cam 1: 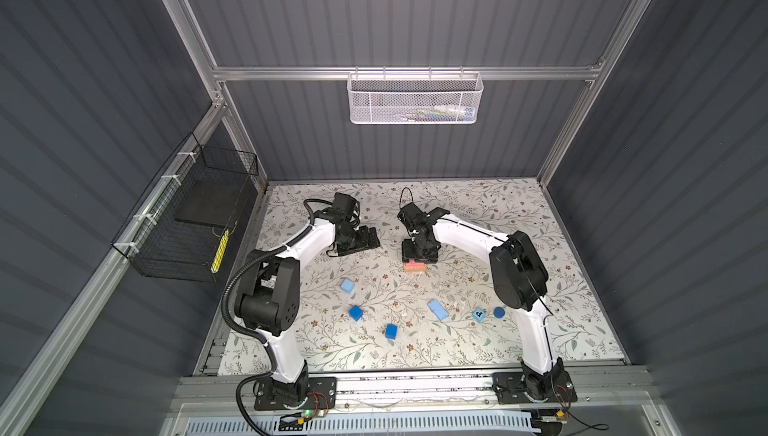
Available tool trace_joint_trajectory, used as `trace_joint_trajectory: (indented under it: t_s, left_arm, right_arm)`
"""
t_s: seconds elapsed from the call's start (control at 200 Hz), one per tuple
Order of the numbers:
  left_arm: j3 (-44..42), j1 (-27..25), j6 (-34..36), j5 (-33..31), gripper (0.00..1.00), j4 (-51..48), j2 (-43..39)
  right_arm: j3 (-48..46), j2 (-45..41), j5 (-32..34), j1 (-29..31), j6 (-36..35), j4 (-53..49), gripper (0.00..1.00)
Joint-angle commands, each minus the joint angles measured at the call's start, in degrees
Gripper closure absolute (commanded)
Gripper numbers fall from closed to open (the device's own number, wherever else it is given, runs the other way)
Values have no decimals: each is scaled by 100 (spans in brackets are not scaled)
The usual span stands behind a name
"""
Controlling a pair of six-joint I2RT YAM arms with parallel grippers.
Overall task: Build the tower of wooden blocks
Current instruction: 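Lower the pink block onto the top wooden block with the right gripper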
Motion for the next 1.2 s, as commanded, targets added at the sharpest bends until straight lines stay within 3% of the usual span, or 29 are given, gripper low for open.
trace_joint_trajectory:
  t_s: [0.0, 0.365, 0.835, 1.196]
  left_arm:
    - [-64, 44, 23, 124, 9, -25, -108]
    - [-71, 44, 29, 138, 9, -26, -102]
    - [-109, 70, 36, 148, 9, -11, -125]
    - [-117, 79, 36, 174, 9, -5, -119]
  right_arm:
    - [99, 134, 38, 19, 90, -112, 32]
    - [157, 131, 34, 19, 139, -139, 28]
    - [187, 104, 47, 19, 206, -171, 35]
    - [183, 113, 17, 19, 237, -200, 31]
